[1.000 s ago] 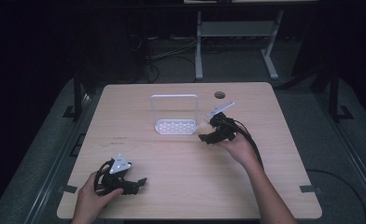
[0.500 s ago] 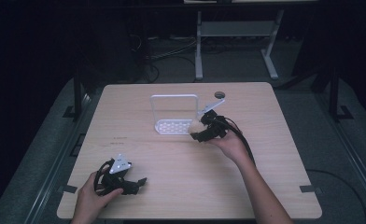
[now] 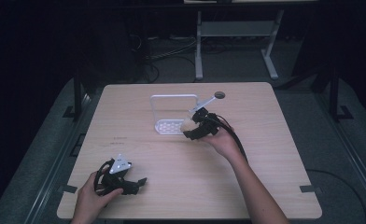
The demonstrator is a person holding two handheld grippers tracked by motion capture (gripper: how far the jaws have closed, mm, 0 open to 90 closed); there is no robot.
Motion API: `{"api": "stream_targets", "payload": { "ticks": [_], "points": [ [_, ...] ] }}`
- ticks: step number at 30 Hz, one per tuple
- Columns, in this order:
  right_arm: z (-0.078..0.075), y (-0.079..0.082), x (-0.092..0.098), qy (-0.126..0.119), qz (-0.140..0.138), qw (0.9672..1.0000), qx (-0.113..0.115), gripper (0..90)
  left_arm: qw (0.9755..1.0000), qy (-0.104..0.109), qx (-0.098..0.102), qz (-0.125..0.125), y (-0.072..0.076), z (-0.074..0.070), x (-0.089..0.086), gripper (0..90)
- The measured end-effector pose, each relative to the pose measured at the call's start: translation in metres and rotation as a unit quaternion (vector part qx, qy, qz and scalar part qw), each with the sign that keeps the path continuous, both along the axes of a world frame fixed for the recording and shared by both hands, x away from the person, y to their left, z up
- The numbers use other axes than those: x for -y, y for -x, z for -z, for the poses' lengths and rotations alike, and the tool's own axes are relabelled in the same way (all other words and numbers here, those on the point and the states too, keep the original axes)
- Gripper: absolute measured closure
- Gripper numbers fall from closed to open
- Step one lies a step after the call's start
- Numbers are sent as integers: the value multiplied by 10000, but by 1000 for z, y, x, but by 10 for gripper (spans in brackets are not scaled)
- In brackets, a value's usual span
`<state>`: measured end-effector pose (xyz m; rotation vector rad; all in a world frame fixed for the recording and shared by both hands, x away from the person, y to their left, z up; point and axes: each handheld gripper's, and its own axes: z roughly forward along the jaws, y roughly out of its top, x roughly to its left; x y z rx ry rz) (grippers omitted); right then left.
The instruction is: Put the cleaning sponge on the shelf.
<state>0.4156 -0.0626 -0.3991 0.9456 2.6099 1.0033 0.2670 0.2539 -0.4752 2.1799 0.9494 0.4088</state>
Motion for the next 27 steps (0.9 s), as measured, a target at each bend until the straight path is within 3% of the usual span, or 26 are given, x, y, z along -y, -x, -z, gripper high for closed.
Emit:
{"api": "stream_targets", "payload": {
  "ticks": [27],
  "points": [
    [-1, -23, -33, 60, -100, 9998, 152, 324, 10000, -12, -2, 3, 0, 0, 0, 122]
  ]
}}
